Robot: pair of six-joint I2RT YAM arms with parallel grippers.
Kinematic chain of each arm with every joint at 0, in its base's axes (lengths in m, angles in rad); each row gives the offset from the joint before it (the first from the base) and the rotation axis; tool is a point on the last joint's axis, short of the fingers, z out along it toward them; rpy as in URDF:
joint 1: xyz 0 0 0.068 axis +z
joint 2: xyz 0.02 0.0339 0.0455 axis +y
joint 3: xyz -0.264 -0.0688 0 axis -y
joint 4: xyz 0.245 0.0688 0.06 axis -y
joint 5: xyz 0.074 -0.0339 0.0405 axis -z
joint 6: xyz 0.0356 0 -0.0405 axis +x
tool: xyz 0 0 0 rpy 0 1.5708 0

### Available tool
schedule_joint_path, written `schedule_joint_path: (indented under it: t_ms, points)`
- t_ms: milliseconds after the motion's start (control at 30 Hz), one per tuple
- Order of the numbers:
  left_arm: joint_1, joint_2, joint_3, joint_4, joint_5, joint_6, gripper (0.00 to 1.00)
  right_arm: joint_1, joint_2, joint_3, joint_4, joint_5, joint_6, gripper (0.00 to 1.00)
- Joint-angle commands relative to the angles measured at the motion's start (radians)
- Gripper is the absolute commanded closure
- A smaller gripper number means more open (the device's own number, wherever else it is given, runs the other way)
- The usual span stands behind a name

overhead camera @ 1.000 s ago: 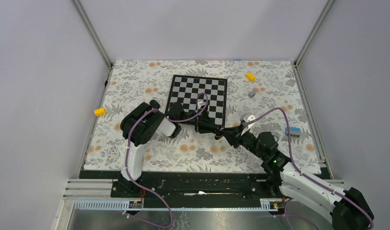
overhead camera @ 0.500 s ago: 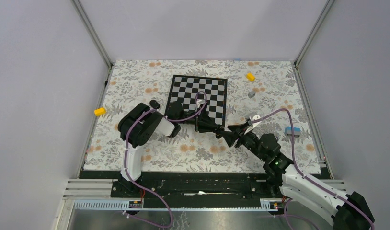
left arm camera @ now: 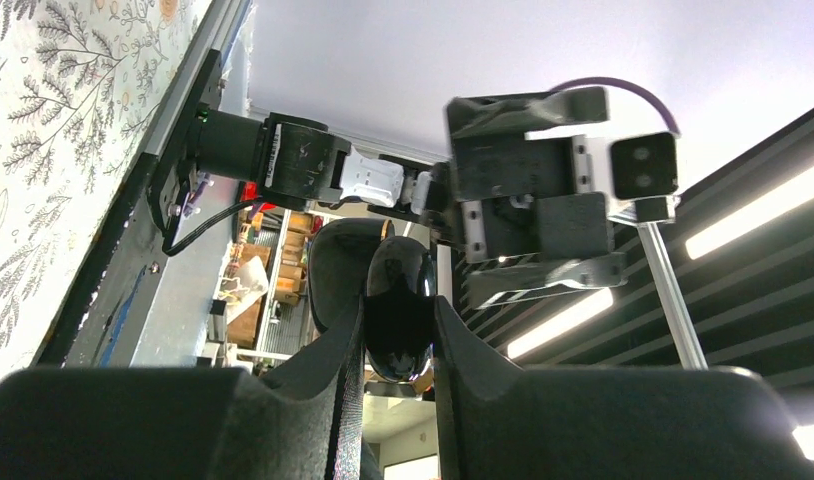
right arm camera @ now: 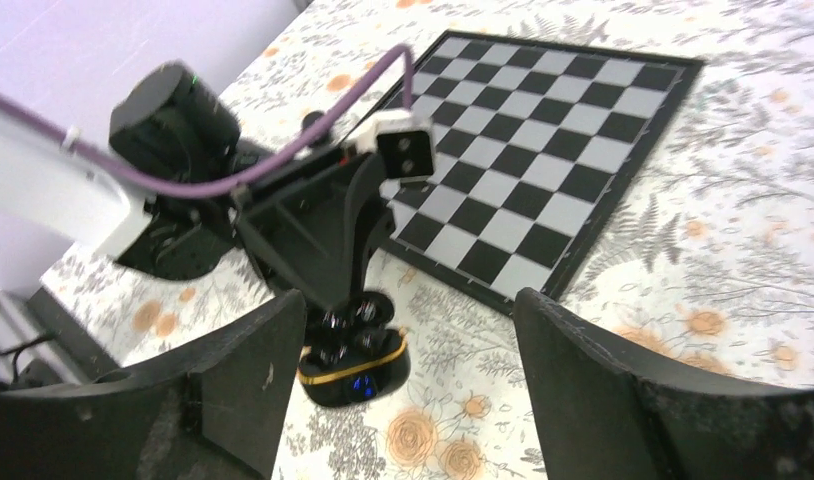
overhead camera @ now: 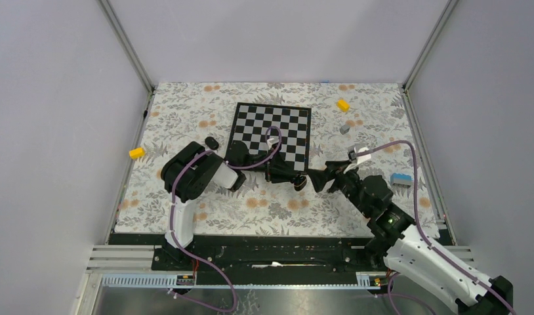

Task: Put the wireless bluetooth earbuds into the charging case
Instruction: Pick up the left earbud from the center of the board.

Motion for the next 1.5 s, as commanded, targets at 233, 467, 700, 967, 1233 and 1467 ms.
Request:
schedule_joint_path:
  t_ms: [233,467,700,967,1233,1467]
  points:
    - [0.004,-0.263,0.086,-0.811,-0.039,0.725,1.00,-0.099,0.235,0.291,-0.469,0.351,0.166,0.04]
    - [-0.011,-0.331,0.369,-1.765,-0.381,1.369,1.00,-0.355,0.367,0.282,-0.491,0.072,0.198,0.00]
    - [-0.024,-0.415,0.320,-1.702,-0.432,1.370,1.00,-0.487,0.607,0.382,-0.703,0.272,0.270,0.00]
    - [-0.025,-0.431,0.281,-1.621,-0.399,1.319,1.00,-0.512,0.628,0.331,-0.613,0.318,0.225,0.35]
    - [-0.028,-0.529,0.250,-1.510,-0.432,1.378,1.00,-0.557,0.716,0.331,-0.590,0.293,0.153,0.40]
    - [-0.028,-0.598,0.209,-1.400,-0.446,1.368,1.00,-0.608,0.823,0.368,-0.587,0.202,0.203,0.43]
